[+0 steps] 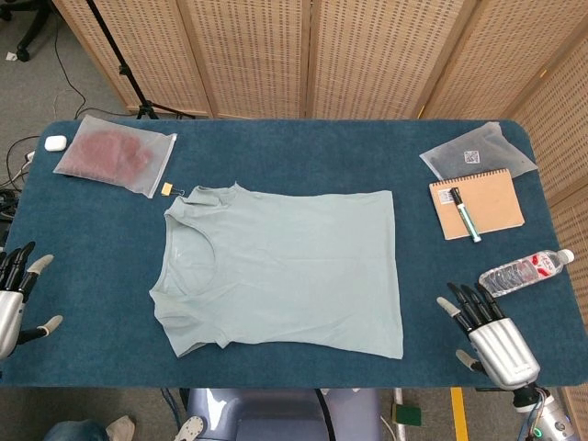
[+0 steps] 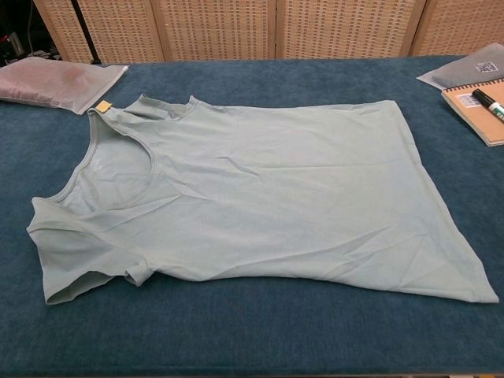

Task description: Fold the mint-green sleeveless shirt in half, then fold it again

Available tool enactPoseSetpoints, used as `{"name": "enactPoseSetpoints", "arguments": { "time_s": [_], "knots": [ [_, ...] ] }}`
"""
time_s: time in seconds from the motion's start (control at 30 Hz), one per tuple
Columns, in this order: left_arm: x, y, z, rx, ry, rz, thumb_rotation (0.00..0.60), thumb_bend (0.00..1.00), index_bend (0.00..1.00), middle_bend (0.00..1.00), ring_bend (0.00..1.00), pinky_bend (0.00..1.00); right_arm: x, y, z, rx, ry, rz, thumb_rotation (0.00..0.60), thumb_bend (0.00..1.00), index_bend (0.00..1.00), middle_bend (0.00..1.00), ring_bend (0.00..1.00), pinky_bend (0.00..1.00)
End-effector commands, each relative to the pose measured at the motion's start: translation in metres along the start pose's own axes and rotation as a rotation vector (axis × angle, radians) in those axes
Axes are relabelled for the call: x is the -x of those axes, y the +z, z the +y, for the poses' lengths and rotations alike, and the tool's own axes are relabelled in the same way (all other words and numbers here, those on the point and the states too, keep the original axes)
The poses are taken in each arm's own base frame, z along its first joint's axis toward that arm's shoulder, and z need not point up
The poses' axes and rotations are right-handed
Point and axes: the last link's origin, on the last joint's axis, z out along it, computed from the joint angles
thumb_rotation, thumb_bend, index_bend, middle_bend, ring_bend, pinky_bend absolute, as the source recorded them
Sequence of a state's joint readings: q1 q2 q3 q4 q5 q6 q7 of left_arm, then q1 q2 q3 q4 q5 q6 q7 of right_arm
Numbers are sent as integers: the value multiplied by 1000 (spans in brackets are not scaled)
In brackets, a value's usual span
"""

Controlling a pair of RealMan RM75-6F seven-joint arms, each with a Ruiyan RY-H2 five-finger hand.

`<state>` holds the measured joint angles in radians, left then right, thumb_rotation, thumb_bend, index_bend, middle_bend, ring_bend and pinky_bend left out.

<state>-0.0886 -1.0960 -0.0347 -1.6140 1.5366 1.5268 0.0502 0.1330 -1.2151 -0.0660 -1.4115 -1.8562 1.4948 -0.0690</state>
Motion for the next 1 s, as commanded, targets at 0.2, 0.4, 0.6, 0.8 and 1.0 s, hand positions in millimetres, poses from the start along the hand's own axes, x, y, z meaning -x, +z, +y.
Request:
{"name": "enactPoseSetpoints", "arguments": {
  "time_s": [0.2,0.4,0.6,0.8,1.0],
  "knots": [
    [-2,1,-2,-5,-11,-3,600,0,0,0,0,0,30,12,-28,-114,-40,-61,600,0,306,0,0,1],
    [-2,1,-1,-5,-17,-6,600,0,0,0,0,0,40,18,-40,-151,-51,-87,600,0,376,0,0,1],
    [-1,1,-1,-7,-14,-12,600,0,0,0,0,0,44,24,-51,-175,-47,-82,600,0,393,0,0,1],
    [-1,2,-2,-10,-16,-11,600,0,0,0,0,0,52,28,-56,-183,-67,-85,600,1,403,0,0,1],
    [-1,2,-3,-14,-19,-12,600,0,0,0,0,0,58,31,-57,-178,-97,-98,600,34,403,0,0,1]
  ]
}}
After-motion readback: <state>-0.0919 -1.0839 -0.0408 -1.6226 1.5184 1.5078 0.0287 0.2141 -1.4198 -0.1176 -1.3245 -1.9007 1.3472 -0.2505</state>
